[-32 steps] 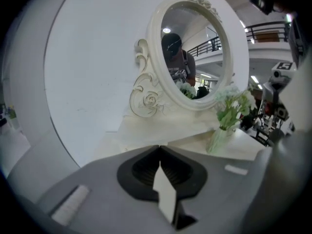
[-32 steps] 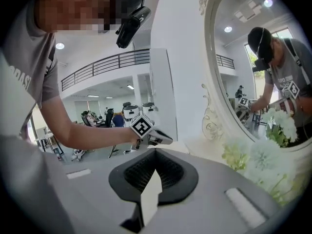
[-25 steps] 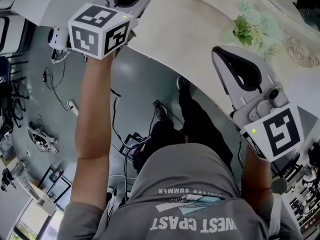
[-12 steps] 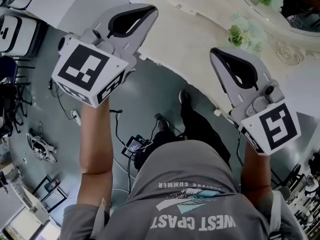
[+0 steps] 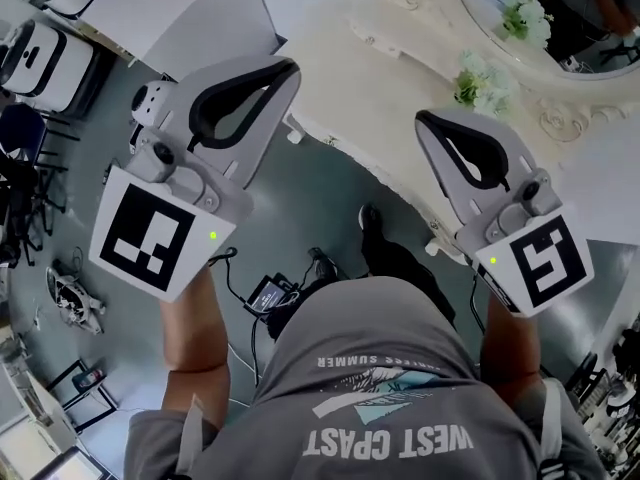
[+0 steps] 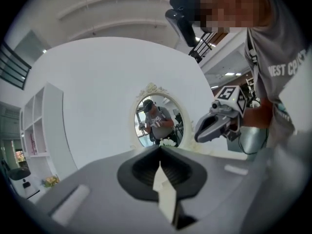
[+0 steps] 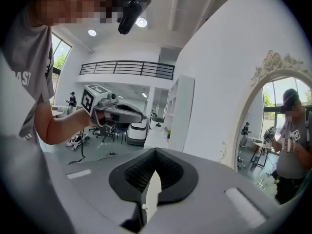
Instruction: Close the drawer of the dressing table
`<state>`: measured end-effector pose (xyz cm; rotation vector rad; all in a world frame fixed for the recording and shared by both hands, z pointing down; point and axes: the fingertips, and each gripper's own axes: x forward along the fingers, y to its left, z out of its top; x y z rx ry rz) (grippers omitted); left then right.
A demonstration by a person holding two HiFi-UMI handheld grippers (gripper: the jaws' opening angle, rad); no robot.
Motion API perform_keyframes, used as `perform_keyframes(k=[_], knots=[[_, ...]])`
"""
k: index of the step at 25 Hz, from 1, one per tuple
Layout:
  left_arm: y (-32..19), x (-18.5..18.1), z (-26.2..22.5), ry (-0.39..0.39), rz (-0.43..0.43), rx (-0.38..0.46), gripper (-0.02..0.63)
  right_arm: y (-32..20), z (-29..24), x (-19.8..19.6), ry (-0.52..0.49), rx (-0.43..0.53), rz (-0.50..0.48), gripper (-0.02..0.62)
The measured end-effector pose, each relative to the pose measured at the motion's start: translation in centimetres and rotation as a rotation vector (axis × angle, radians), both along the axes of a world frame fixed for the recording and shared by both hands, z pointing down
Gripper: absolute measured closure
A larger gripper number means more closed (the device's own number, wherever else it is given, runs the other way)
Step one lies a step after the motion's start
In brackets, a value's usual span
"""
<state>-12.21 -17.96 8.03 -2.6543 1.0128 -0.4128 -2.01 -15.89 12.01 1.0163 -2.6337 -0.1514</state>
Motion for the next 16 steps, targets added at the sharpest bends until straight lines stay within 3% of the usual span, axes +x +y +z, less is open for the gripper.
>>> perform_keyframes(k=[16], knots=[[11.2,-8.5,1.0,0.028,-0.123,-0.013,0.603,7.5,-1.5,-4.9,0.031,0.033,-0.042,0.595]])
